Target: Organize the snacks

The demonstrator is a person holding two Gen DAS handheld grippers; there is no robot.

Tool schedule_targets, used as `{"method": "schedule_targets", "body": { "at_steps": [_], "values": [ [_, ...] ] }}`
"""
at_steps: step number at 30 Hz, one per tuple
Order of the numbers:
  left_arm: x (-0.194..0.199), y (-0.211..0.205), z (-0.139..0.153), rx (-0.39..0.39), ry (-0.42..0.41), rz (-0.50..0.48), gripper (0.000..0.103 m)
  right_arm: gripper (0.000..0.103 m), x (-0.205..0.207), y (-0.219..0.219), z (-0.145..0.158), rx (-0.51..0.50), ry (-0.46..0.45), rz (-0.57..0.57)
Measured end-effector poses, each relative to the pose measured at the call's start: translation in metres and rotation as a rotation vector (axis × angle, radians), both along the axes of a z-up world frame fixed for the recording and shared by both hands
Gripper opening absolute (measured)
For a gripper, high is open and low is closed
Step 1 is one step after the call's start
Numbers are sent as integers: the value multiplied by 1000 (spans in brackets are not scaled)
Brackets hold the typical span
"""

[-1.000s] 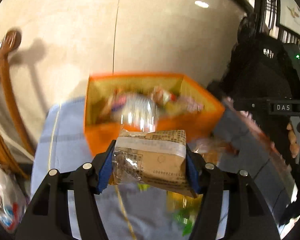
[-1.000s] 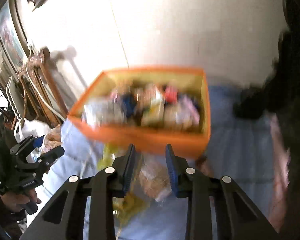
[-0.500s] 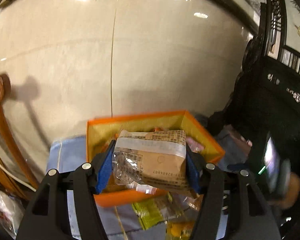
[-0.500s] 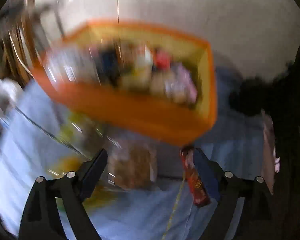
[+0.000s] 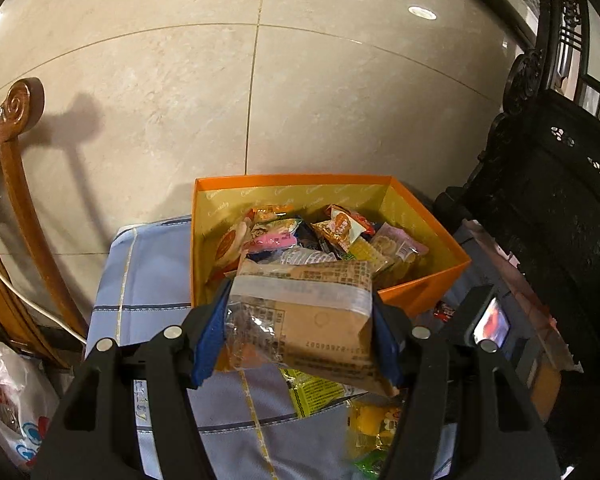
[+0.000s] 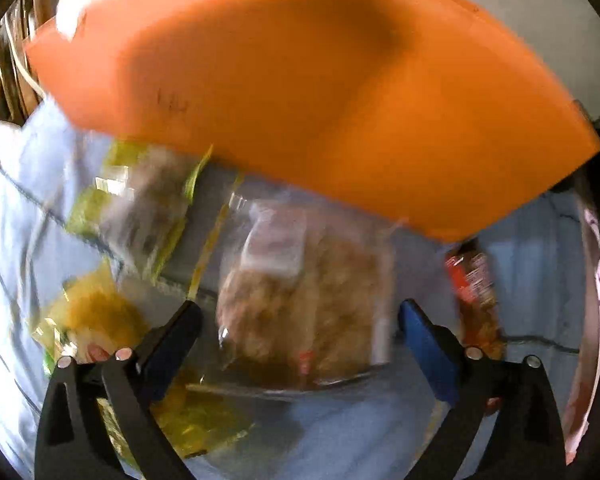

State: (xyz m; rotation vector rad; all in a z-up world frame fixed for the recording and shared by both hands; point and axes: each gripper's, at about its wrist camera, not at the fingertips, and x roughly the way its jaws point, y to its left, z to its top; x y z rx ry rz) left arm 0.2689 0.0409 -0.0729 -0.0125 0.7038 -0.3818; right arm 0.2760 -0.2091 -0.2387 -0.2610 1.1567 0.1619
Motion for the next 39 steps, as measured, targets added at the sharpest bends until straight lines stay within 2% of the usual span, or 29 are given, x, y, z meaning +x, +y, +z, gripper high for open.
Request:
{"method": "schedule_targets", "body": {
  "at_steps": [1,3,7,10,13,17,20,23,24,26,27,29,31,35,39],
  "values": [
    [-1,0,-1,-1,1,0,61,77,-1,1,2,5,-8,13],
    [-3,-1,-1,5,2,-3,61,76,-6,7,9,-17,-16,45],
    [-5,0,-2,1,3,-4,62,76,-13,1,32,51,-51,49],
    [-4,1,3,-11,-3,-7,62,76,-25,-17,71,154,-98,9],
    [-1,-3,14,-12,-25,-21,62,77,-32,-35,125,219,-173,-4],
    [12,-19,37,-4,-64,-45,62,77,-16,-49,201,236,-277,-8],
    [33,-35,62,10,-101,-53,64,77,9,-61,241,242,-314,-22],
    [60,-45,79,6,-118,-36,79,77,38,-68,269,269,-342,-19],
    [71,-46,81,1,-110,-27,97,80,54,-68,276,290,-329,-8],
    [93,-45,79,-14,-65,5,99,86,74,-68,269,256,-309,-29],
    [104,-41,76,-17,-32,38,99,86,71,-69,271,235,-301,-48],
    [109,-32,74,-38,-17,81,99,86,69,-80,265,244,-295,-74],
    [101,-24,71,-49,-29,76,99,86,57,-93,261,260,-305,-73],
    [69,-23,47,12,-22,-5,99,86,34,-106,215,170,-237,-68],
    [15,-28,-7,68,43,-131,99,86,-7,-123,147,66,-140,-72]
  ]
}}
